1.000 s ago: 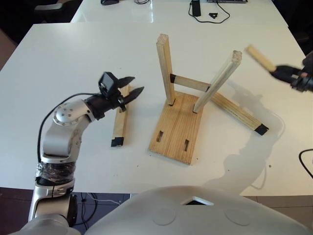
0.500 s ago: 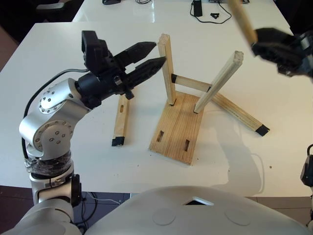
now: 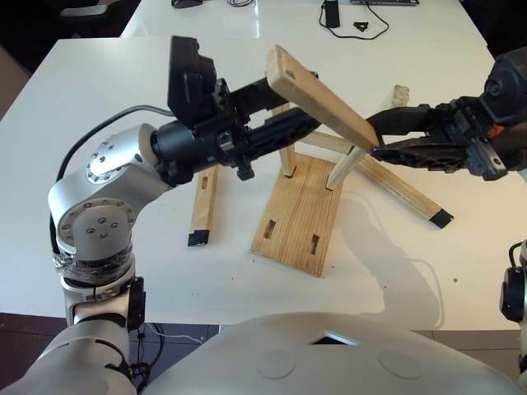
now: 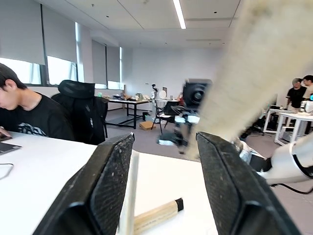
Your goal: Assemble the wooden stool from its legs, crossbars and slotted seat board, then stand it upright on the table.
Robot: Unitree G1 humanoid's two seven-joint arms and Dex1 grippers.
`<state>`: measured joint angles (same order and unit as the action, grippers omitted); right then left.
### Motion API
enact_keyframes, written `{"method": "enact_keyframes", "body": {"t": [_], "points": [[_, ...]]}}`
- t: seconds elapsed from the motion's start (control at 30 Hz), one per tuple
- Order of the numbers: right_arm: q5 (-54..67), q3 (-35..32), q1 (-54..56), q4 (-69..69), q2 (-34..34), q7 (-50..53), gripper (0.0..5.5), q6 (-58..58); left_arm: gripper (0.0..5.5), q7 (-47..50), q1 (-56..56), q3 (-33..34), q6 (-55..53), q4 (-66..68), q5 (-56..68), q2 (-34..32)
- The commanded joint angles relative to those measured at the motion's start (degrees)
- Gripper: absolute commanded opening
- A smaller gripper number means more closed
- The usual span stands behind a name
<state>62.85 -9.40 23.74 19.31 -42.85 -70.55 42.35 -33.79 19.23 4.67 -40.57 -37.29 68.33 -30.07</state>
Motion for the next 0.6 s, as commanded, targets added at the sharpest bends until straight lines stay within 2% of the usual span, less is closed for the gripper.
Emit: {"method": "enact_keyframes", "body": {"t": [0.03,0.27,0.5,0.6], "points": [[-1.9,0.5,1.0,-1.4,0.6,0.5,1.31,-0.9,2.36,-2.4,-1.8,-1.8,-0.2,-0.2,-2.3,-1.5],[-12.1,6.6,-1.9,-1.6,-0.2,-3.3,1.31,-6.5,2.36,-2.0,-1.2,-1.8,0.3,-0.8,-0.4,-0.4],[-14.8,7.6,-1.8,-4.0,0.5,-4.8,1.31,-8.6,2.36,-2.1,-0.7,-1.3,0.4,-1.5,2.0,-0.8],[-14.1,6.8,-1.2,-4.5,0.9,-4.8,1.31,-8.5,1.94,-2.6,-1.1,-1.2,0.5,-1.1,1.7,-1.1]]}}
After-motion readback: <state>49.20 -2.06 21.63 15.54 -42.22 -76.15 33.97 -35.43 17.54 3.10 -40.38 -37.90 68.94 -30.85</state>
